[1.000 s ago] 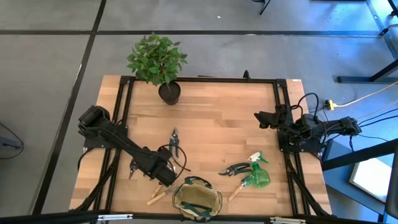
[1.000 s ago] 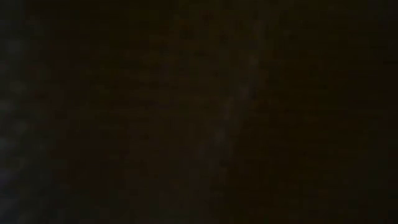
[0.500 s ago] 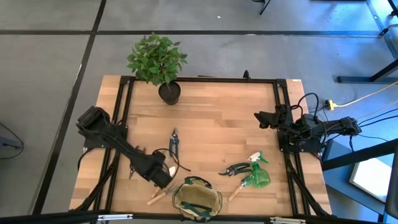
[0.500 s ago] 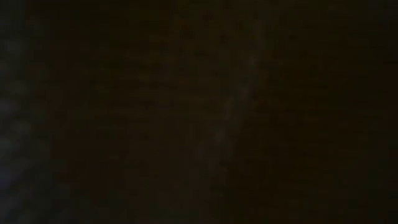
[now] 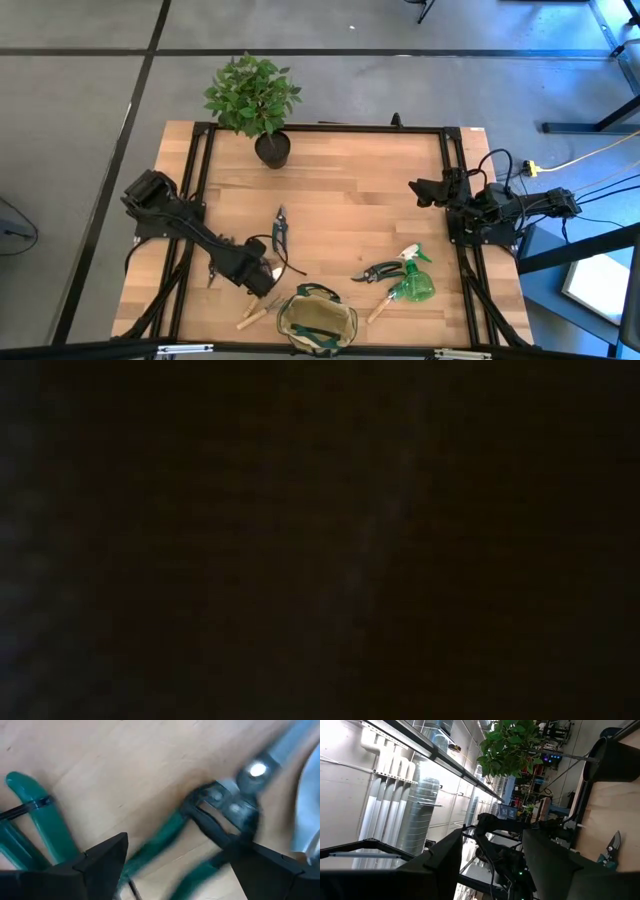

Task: Pick & Place Garden tools in Gardening bag
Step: Put the right green fruit pruner into the brown gardening bag

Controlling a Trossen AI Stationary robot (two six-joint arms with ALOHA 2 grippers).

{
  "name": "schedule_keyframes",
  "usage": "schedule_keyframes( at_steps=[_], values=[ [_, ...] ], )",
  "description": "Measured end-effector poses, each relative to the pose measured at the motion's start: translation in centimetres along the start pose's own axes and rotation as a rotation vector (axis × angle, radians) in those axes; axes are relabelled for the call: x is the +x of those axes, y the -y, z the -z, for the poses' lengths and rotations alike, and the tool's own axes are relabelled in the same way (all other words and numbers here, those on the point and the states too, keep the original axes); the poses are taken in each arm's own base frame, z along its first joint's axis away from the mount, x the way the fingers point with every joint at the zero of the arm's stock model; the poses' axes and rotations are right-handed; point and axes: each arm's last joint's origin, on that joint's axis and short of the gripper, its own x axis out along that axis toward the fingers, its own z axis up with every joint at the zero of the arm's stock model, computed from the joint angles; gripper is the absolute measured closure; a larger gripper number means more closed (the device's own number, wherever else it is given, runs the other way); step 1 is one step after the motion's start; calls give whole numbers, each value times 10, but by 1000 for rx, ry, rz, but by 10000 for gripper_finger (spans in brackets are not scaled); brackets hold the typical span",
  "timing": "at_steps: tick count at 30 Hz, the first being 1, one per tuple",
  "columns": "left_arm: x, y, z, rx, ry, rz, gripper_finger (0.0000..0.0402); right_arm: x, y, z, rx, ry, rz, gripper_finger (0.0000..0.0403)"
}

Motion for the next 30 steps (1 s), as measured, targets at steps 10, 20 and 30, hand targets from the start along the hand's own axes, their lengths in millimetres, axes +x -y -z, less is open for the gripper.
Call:
schedule_keyframes(
  at_steps=[10, 20, 30],
  values=[
    [2, -4, -6, 103, -55, 2, 68, 0, 0, 0, 0, 3, 0, 194],
    [1, 0, -1, 161, -119, 61, 68, 0, 0, 0, 0, 2, 0, 194],
    [1, 1, 4, 219, -49, 68, 68, 0, 0, 0, 0, 2, 0, 194]
  ],
)
